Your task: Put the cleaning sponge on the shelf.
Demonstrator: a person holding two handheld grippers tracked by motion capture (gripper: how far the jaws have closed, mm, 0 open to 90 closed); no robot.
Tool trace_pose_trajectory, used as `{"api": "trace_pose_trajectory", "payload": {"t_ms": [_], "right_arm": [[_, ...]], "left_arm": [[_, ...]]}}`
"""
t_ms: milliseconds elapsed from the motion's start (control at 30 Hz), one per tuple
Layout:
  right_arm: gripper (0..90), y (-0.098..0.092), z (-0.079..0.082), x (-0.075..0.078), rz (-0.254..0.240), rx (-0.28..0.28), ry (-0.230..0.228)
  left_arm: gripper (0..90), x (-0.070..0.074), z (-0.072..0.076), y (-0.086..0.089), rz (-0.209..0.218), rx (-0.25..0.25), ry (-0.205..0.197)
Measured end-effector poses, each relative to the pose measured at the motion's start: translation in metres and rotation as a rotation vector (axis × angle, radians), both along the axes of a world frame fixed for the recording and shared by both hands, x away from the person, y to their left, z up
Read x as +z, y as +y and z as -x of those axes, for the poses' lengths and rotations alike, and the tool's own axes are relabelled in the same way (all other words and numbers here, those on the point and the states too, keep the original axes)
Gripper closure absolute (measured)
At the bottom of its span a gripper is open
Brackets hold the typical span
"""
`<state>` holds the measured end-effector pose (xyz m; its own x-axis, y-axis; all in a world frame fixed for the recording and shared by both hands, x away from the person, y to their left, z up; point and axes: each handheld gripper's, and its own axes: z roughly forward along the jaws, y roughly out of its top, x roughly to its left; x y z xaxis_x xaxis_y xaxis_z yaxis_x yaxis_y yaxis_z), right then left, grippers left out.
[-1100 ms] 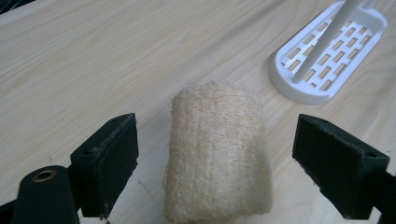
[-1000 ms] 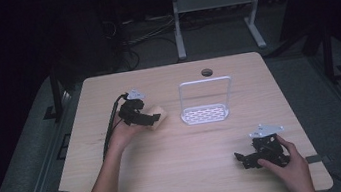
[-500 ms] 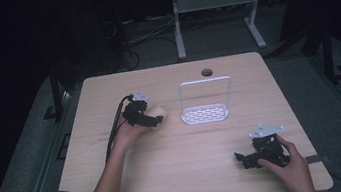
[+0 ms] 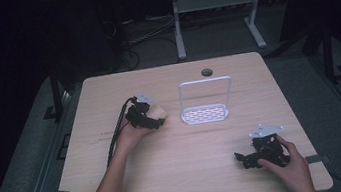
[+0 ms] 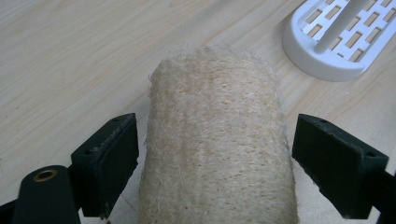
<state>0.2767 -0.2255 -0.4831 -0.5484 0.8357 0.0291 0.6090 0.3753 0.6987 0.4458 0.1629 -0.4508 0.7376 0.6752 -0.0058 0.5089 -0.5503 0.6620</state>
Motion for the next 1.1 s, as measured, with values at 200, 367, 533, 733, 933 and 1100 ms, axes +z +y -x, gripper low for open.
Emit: {"api": "trace_pose_trajectory", "payload": {"t_ms": [200, 367, 533, 733, 933, 1100], "right_arm": [[0.0, 0.000, 0.000, 0.000, 0.000, 0.000, 0.000], [0.0, 0.000, 0.000, 0.000, 0.000, 0.001, 0.000], [0.0, 0.000, 0.000, 0.000, 0.000, 0.000, 0.000], [0.0, 0.000, 0.000, 0.000, 0.000, 0.001, 0.000], [0.0, 0.000, 0.000, 0.000, 0.000, 0.001, 0.000], [0.0, 0.000, 0.000, 0.000, 0.000, 0.000, 0.000]], "left_arm": [[19.5, -0.002, 0.000, 0.000, -0.002, -0.002, 0.005], [22.5, -0.003, 0.000, 0.000, -0.001, -0.002, 0.009], [26.5, -0.003, 0.000, 0.002, 0.007, -0.002, 0.010], [27.2, -0.002, 0.001, 0.003, 0.003, -0.003, 0.008], [27.2, 0.003, 0.005, 0.004, 0.005, -0.007, 0.001], [27.3, 0.009, 0.010, 0.006, 0.012, -0.008, -0.002]]}}
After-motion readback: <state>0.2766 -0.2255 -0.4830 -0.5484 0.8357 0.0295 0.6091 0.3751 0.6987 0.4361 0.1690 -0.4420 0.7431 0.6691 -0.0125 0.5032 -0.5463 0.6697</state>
